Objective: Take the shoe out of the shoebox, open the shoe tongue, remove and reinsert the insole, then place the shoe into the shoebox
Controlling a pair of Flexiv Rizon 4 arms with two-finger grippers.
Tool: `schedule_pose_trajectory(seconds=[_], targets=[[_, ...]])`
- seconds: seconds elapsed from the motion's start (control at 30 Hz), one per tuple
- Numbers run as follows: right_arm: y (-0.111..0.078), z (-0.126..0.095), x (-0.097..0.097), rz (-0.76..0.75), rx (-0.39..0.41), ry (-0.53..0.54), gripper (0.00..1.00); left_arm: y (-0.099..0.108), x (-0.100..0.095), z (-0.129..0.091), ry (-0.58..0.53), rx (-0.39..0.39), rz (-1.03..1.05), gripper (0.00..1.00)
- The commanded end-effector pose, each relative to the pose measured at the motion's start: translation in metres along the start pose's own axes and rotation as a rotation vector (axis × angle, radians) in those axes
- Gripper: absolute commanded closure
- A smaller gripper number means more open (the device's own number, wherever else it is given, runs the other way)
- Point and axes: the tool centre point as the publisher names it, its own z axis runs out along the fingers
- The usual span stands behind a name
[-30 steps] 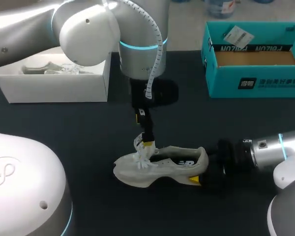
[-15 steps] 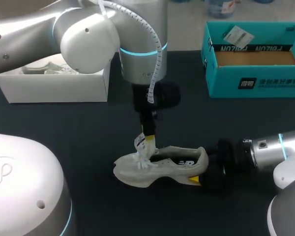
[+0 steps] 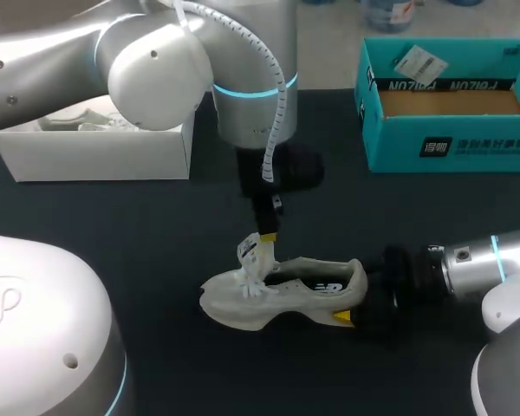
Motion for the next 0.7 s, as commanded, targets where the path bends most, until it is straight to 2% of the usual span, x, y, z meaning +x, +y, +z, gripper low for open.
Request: schedule_pose_trajectory(seconds=[0.03, 0.2, 0.37, 0.57, 0.7], targets=[[-0.001, 0.000, 0.000, 0.000, 0.005, -0.001, 1.00, -0.019, 0.002, 0.015, -0.015, 0.009, 0.057, 1.00], [-0.001, 0.000, 0.000, 0.000, 0.005, -0.001, 1.00, -0.043, -0.002, 0.035, -0.012, 0.026, 0.146, 1.00], [-0.001, 0.000, 0.000, 0.000, 0.005, -0.001, 1.00, -0.057, -0.005, 0.055, -0.037, -0.008, 0.194, 1.00], [-0.001, 0.000, 0.000, 0.000, 0.005, -0.001, 1.00, -0.064, -0.002, 0.079, -0.064, -0.029, 0.197, 1.00], [-0.001, 0.000, 0.000, 0.000, 0.005, -0.001, 1.00, -0.064, -0.002, 0.079, -0.064, -0.029, 0.197, 1.00]])
